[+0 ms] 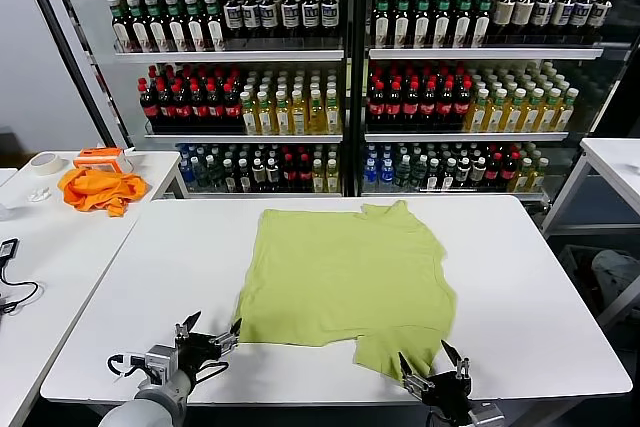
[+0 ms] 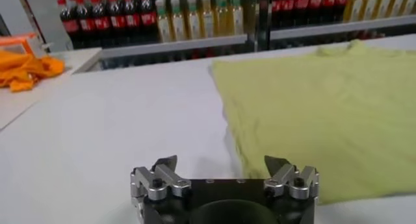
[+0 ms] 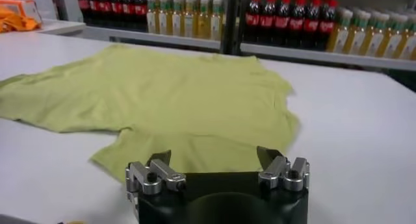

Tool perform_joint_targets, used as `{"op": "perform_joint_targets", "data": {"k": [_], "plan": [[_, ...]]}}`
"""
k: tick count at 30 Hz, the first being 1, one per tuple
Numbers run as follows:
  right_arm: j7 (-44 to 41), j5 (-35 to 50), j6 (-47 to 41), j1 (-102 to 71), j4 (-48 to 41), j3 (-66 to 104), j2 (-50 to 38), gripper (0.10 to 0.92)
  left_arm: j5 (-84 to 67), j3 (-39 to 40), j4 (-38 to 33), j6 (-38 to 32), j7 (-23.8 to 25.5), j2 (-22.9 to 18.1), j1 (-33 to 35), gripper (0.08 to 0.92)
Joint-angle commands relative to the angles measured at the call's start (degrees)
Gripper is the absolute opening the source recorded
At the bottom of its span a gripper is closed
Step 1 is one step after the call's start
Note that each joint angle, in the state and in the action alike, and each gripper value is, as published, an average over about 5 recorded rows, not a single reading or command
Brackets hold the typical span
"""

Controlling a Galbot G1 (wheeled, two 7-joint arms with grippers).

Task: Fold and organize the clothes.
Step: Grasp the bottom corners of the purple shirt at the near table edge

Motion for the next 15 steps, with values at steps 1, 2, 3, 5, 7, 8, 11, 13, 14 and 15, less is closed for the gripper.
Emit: {"op": "perform_joint_targets", "data": {"k": [1, 2, 3, 5, 7, 8, 11, 13, 14, 15], "plan": [[1.15, 1.51, 0.0, -0.43, -0.63, -1.0, -0.01, 0.823, -0.79, 0.31, -0.11, 0.99, -0.59, -0.02, 0.92, 0.823], [1.15, 1.78, 0.04, -0.29, -0.66, -1.13, 0.03, 0.823, -0.8, 0.32, -0.08, 0.88, -0.59, -0.07, 0.9, 0.823], [1.16, 2.08, 0.06, -0.14, -0.67, -1.28, 0.09, 0.823, -0.81, 0.31, -0.03, 0.75, -0.6, -0.13, 0.82, 0.823], [1.24, 2.66, 0.03, 0.18, -0.68, -1.59, 0.18, 0.823, -0.82, 0.28, 0.17, 0.51, -0.64, -0.27, 0.54, 0.823], [1.4, 3.31, -0.08, 0.53, -0.95, -1.87, 0.23, 0.823, -0.77, 0.32, 0.53, 0.01, -0.78, -0.42, 0.23, 0.823], [1.56, 3.7, -0.19, 0.66, -1.12, -1.96, 0.26, 0.823, -0.74, 0.4, 0.69, -0.18, -0.98, -0.5, 0.09, 0.822], [2.3, 4.98, -0.62, 0.75, -1.36, -2.11, 0.35, 0.817, -0.63, 0.77, 1.05, -0.46, -1.63, -0.72, -0.09, 0.823], [2.87, 5.49, -0.77, 0.64, -1.28, -2.19, 0.46, 0.797, -0.57, 1.13, 1.18, -0.43, -1.76, -0.87, -0.02, 0.823], [3.13, 5.66, -0.79, 0.6, -1.24, -2.26, 0.52, 0.775, -0.5, 1.36, 1.23, -0.44, -1.73, -0.94, 0.02, 0.823], [3.37, 5.78, -0.82, 0.56, -1.19, -2.35, 0.58, 0.753, -0.42, 1.61, 1.29, -0.47, -1.74, -1.03, 0.05, 0.817]]}}
